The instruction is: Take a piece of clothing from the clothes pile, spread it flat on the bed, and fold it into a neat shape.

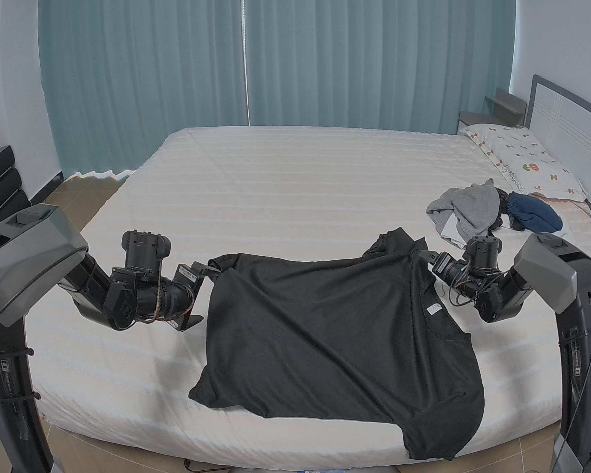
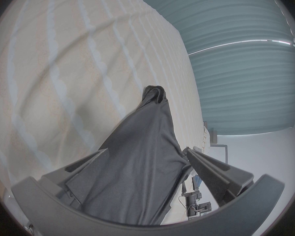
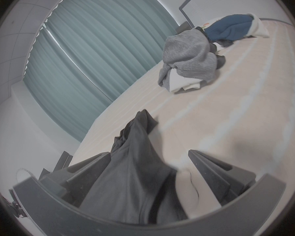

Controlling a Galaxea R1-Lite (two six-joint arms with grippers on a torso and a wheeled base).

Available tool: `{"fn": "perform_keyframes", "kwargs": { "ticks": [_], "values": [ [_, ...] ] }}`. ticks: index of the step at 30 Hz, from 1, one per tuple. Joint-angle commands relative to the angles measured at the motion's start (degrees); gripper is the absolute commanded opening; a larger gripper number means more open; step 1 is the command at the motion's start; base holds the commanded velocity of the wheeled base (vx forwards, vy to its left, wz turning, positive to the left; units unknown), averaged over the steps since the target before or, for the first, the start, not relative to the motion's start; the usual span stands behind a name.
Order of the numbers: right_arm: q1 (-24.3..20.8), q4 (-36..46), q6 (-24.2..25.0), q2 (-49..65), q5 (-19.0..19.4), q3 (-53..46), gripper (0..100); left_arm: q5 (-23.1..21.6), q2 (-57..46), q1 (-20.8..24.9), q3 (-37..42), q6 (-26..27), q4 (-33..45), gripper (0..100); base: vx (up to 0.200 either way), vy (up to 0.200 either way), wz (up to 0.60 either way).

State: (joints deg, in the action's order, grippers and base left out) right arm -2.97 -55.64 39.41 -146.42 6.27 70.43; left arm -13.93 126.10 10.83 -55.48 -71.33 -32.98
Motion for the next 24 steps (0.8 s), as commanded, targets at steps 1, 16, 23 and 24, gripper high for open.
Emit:
{"fn": "perform_keyframes", "kwargs": {
  "ticks": [1,16,23,24],
  "values": [
    [-2.6,-8.6,5.6,21.4,0.7,-28.4,100,0.0,-4.4,1.0,8.9,0.1,-3.9,100,0.000,0.000,0.00],
    [-5.6,-20.1,10.6,24.9,0.9,-49.8,100,-0.5,-7.4,6.2,16.3,0.4,-5.5,100,-0.120,0.000,0.00],
    [-6.6,-20.2,10.9,24.9,1.1,-50.3,100,-0.5,-8.4,6.2,20.1,1.2,-9.7,100,-0.086,0.000,0.00],
    [-6.6,-20.2,10.9,24.9,1.1,-50.3,100,-0.5,-8.4,6.2,20.0,1.2,-9.7,100,0.000,0.000,0.00]
  ]
}}
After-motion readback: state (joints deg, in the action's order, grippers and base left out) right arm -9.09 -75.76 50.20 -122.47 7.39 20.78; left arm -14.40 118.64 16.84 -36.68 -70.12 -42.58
